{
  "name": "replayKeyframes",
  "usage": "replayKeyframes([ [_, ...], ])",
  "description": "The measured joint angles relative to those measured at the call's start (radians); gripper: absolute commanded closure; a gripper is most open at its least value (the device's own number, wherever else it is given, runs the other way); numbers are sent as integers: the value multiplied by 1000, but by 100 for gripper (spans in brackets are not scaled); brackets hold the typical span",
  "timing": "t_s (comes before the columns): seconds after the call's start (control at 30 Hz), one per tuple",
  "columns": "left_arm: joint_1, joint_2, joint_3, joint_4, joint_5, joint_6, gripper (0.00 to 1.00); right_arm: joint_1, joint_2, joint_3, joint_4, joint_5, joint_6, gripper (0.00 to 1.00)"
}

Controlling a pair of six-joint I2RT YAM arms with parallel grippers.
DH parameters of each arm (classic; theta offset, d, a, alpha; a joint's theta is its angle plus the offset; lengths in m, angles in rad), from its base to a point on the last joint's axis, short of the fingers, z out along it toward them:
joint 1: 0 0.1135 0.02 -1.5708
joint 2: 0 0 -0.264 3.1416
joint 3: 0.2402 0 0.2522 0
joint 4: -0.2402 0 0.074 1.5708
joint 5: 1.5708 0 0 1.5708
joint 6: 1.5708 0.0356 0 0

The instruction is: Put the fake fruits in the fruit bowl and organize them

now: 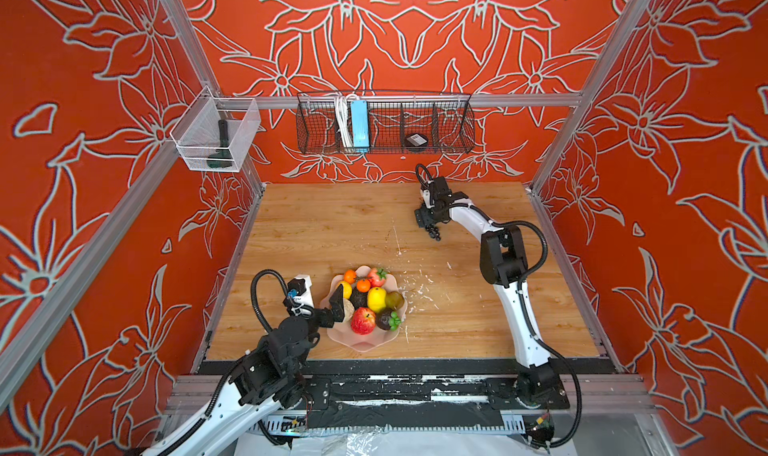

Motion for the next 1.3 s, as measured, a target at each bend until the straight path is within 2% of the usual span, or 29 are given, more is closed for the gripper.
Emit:
replayKeyframes([
  [0.27, 0, 1, 0, 6, -1, 0, 2, 54, -156, -274, 93, -85, -110, 24],
  [0.43, 0, 1, 0, 6, 0, 0, 2, 84, -240, -402, 139, -90, -153, 25],
  [0.67, 0, 1, 0, 6, 0, 0, 2, 87, -328, -511, 198, -55, -106, 12],
  [0.77, 0, 1, 0, 6, 0, 0, 2, 57, -375, -553, 231, -66, -62, 11],
  [1.03, 0, 2, 0, 6, 0, 0, 2, -43, -401, -531, 312, -127, 89, 19],
  [1.2, 0, 6, 0, 8, 1, 0, 2, -82, -337, -406, 317, -125, 182, 21],
  [1.3, 0, 16, 0, 14, 1, 0, 2, -90, -284, -344, 333, -144, 225, 18],
])
